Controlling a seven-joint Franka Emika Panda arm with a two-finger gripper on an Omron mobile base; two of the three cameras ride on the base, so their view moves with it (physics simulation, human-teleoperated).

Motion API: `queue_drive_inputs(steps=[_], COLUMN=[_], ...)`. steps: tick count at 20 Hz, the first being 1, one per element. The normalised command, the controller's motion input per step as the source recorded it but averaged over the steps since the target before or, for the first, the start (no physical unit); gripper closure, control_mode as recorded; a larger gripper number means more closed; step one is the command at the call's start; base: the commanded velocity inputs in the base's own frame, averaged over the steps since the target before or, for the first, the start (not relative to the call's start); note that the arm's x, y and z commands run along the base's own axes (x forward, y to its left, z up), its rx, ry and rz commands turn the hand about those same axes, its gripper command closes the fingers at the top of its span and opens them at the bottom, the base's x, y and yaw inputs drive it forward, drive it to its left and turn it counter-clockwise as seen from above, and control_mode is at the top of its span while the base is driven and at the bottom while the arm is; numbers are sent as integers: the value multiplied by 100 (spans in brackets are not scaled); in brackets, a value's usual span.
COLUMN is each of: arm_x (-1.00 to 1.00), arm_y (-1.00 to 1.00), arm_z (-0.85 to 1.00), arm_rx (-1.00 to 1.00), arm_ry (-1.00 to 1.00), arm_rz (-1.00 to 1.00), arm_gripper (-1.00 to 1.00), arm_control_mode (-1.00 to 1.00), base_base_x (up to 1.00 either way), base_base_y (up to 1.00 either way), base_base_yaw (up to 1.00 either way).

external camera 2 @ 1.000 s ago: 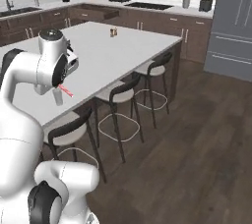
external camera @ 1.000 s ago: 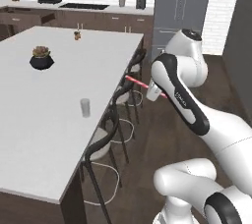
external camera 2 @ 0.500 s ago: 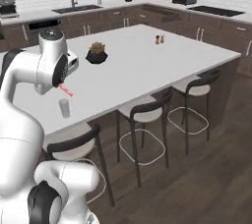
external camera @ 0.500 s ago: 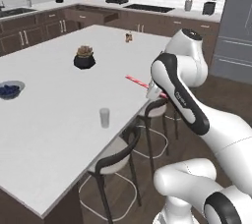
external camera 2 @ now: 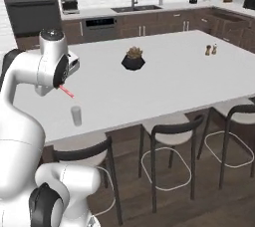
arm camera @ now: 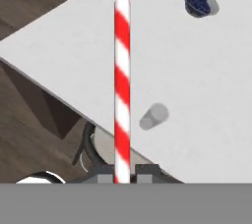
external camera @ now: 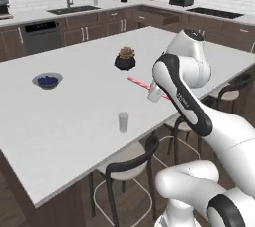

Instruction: Take a straw from the drawer in front and place it inside the glass cup on the dining counter.

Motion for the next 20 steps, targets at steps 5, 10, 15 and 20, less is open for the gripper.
queue_drive_inputs(steps=[5, 10, 15, 20], arm_x=[0, 0, 0, 0], arm_y=[0, 0, 0, 0], arm_z=[0, 0, 0, 0], arm_rx=[0, 0, 0, 0], arm_ry=[0, 0, 0, 0], arm_rz=[0, 0, 0, 0], arm_gripper=[100, 100, 100, 100], arm_control_mode=[100, 100, 100, 100], base_base_x=[52, 43, 41, 43], base_base_y=[-7, -17, -24, -31], base_base_yaw=[47, 37, 25, 18])
